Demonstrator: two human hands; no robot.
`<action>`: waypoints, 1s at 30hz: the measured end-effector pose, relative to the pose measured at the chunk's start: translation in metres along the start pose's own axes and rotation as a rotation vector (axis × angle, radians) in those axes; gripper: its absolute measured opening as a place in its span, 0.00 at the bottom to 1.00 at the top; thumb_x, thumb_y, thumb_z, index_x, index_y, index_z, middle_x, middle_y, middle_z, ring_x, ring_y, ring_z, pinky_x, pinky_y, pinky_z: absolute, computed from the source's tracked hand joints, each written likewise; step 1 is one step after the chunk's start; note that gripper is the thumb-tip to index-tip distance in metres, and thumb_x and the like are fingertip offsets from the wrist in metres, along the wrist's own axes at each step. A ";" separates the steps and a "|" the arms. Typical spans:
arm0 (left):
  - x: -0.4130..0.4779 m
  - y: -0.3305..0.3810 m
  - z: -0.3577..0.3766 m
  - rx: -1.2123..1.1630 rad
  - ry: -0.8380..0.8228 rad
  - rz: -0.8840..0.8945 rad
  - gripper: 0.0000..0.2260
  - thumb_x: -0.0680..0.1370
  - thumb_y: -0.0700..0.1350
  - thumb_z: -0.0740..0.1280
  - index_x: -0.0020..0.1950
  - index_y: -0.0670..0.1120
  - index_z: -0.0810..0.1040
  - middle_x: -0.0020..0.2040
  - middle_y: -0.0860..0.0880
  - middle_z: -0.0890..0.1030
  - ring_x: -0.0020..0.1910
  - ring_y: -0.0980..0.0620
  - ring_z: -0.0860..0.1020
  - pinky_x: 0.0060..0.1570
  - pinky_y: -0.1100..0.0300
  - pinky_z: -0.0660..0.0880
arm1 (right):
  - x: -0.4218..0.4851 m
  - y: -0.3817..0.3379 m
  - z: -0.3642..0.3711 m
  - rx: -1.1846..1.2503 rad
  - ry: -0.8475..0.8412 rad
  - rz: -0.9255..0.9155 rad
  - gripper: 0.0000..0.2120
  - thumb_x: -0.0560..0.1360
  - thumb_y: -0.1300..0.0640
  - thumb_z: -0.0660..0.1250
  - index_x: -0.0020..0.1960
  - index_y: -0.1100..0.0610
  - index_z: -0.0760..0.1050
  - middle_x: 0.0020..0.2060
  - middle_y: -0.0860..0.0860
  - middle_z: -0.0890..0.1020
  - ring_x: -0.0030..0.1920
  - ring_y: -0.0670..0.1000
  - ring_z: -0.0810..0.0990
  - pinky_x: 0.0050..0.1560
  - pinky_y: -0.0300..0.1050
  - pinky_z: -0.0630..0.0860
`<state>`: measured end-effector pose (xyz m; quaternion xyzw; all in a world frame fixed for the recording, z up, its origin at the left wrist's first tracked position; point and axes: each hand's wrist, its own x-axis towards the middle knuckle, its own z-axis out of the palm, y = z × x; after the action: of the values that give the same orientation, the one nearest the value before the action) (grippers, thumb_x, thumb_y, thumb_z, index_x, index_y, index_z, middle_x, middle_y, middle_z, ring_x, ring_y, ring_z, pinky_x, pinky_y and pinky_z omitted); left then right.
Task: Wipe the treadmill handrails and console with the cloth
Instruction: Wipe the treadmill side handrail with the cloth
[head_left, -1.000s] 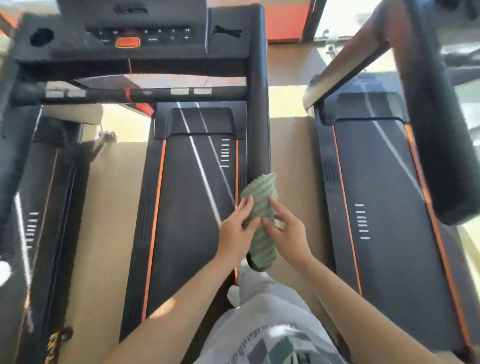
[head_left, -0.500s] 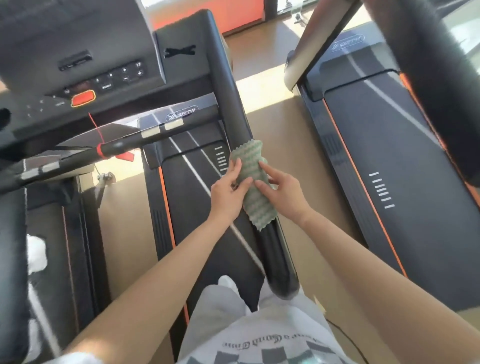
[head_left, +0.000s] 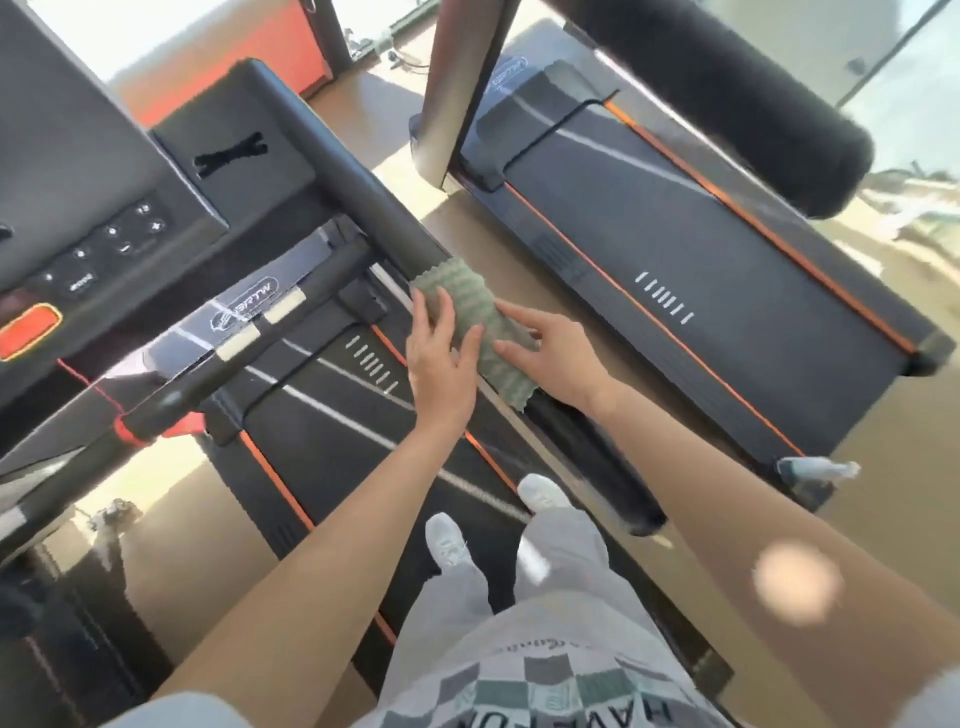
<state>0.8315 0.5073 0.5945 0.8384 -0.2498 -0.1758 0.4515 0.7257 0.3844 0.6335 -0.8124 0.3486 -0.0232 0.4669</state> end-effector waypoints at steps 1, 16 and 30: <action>-0.006 -0.004 0.000 -0.004 -0.022 0.042 0.28 0.81 0.54 0.65 0.80 0.47 0.65 0.84 0.45 0.53 0.79 0.46 0.60 0.76 0.45 0.63 | -0.012 0.000 0.002 -0.028 0.041 0.014 0.27 0.75 0.46 0.73 0.73 0.42 0.72 0.67 0.44 0.79 0.67 0.47 0.77 0.69 0.49 0.72; -0.027 -0.003 -0.002 0.517 -0.409 1.084 0.19 0.81 0.51 0.67 0.72 0.52 0.77 0.73 0.48 0.75 0.75 0.44 0.70 0.72 0.42 0.67 | -0.161 0.025 0.033 -0.447 0.505 0.132 0.32 0.67 0.52 0.80 0.69 0.52 0.76 0.62 0.48 0.81 0.59 0.58 0.78 0.54 0.54 0.79; -0.105 0.025 0.040 0.554 -0.472 1.078 0.20 0.80 0.58 0.64 0.71 0.55 0.78 0.72 0.50 0.76 0.75 0.45 0.69 0.76 0.43 0.60 | -0.237 0.089 0.026 0.088 0.567 0.291 0.33 0.69 0.61 0.79 0.72 0.54 0.74 0.70 0.50 0.76 0.69 0.48 0.75 0.71 0.37 0.66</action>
<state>0.7183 0.5295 0.6017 0.6198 -0.7640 -0.0330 0.1764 0.5077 0.5141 0.6185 -0.6942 0.5759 -0.1968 0.3843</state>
